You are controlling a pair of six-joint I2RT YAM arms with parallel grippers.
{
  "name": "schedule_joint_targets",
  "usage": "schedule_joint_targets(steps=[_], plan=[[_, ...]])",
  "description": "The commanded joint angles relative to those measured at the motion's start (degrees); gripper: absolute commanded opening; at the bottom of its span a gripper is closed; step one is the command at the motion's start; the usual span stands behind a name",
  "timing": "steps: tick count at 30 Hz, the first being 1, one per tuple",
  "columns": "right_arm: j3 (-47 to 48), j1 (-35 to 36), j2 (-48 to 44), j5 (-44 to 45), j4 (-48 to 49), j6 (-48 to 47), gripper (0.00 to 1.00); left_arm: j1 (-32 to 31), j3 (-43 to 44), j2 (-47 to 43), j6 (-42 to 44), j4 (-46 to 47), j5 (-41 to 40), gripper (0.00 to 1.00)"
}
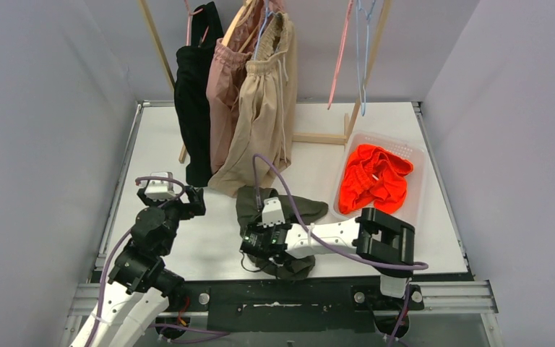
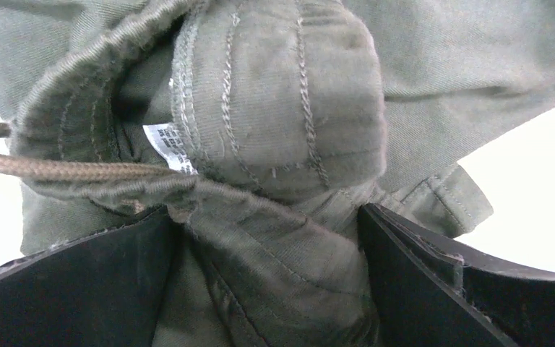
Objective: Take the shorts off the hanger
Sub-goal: Pick up the shorts at the center of the board.
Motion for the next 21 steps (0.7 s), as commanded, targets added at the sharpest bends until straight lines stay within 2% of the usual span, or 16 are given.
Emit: schedule_joint_targets(steps=[1,4,5,9,10,12,13,18,21], plan=[[-9.8,-0.3,-4.4,-4.0,13.7,-2.1,0.93,0.3,1.4,-1.4,0.1,1.7,-2.3,0.85],[-15.1,-0.1,-7.8,-6.3,23.3,-3.5,0.71,0.4,1.3,-1.3,0.2,1.9,-1.9,0.86],[-15.1,0.1,-8.5,-3.6,22.1,-1.7,0.61,0.4,1.3,-1.1,0.2,1.9,-1.8,0.86],[-9.1,8.2,-10.0,14.6,9.7,2.9,0.4,0.4,1.2,-1.0,0.3,1.9,-1.6,0.86],[-6.5,9.4,-10.1,18.0,7.1,2.8,0.3,0.4,1.2,-1.1,0.3,1.9,-1.6,0.86],[-3.3,10.1,-10.1,21.2,3.9,1.6,0.12,0.4,1.1,-1.2,0.3,2.0,-1.5,0.85],[-2.4,10.0,-10.3,22.2,3.2,1.0,0.07,0.4,1.1,-1.3,0.4,2.1,-1.4,0.85],[-3.5,9.8,-13.8,22.7,4.6,-0.2,0.0,0.4,1.1,-1.5,0.4,2.0,-1.5,0.85],[-6.1,9.8,-18.4,22.3,7.2,-1.1,0.0,0.4,0.9,-1.7,0.4,2.2,-1.3,0.86]])
